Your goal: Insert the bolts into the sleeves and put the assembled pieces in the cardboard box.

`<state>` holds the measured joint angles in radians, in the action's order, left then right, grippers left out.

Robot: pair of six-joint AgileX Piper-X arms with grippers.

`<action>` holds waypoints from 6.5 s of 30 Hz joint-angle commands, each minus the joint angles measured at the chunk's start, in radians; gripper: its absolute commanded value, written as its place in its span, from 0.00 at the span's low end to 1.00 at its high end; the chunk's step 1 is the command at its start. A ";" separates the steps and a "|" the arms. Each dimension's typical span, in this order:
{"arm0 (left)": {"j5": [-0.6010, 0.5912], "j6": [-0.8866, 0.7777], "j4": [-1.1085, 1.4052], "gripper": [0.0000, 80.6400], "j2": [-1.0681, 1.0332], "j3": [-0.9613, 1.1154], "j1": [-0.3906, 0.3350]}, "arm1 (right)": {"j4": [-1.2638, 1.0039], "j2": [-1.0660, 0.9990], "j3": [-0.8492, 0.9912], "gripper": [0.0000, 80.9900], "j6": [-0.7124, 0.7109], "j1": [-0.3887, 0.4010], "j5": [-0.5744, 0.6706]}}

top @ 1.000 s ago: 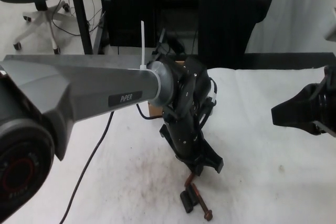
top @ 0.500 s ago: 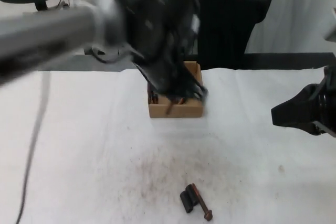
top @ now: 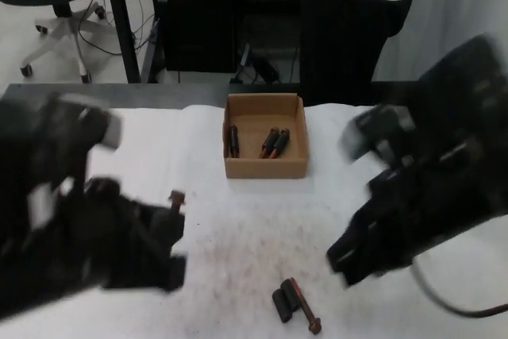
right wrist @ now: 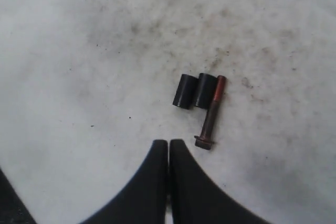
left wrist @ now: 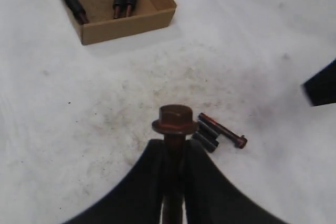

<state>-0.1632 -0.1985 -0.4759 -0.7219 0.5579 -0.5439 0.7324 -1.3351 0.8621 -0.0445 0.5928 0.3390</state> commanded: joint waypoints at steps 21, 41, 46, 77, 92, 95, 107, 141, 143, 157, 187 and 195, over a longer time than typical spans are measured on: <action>-0.033 -0.029 0.015 0.00 0.206 -0.086 0.004 | 0.097 -0.377 0.318 0.36 0.060 0.063 -0.154; -0.033 -0.004 0.015 0.00 0.206 -0.086 0.004 | 0.113 -0.461 0.318 0.36 0.045 0.095 -0.190; -0.033 -0.004 0.015 0.00 0.206 -0.086 0.004 | 0.111 -0.473 0.318 0.36 0.045 0.095 -0.192; -0.033 -0.004 0.015 0.00 0.206 -0.086 0.004 | 0.084 -0.546 0.318 0.36 0.045 0.129 -0.184; -0.033 -0.004 0.015 0.00 0.206 -0.086 0.004 | 0.151 -0.552 0.318 0.36 -0.026 0.129 -0.184; -0.033 -0.004 0.015 0.00 0.206 -0.086 0.004 | 0.158 -0.552 0.318 0.36 -0.027 0.129 -0.184; -0.033 -0.004 0.015 0.00 0.206 -0.086 0.004 | 0.148 -0.552 0.318 0.32 -0.032 0.129 -0.184; -0.430 -0.315 1.312 0.00 -0.202 -0.060 0.006 | -0.742 0.061 0.042 0.01 0.212 -0.063 0.490; -0.508 -0.343 1.349 0.00 -0.281 -0.035 0.006 | -0.864 0.066 -0.026 0.01 0.248 -0.044 0.484; -0.548 -0.330 1.350 0.00 -0.389 0.053 0.006 | -1.231 0.066 -0.197 0.01 0.277 -0.032 0.415; -0.548 -0.063 1.212 0.00 -0.389 0.053 0.088 | -1.246 0.066 -0.195 0.01 0.173 -0.034 0.392; -0.556 -0.063 1.158 0.00 -0.389 0.053 0.085 | -1.246 0.066 -0.195 0.01 0.173 -0.034 0.392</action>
<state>-0.7058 -0.2655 0.7100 -1.1160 0.6000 -0.4554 -0.5005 -1.2833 0.6623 0.1352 0.5579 0.7322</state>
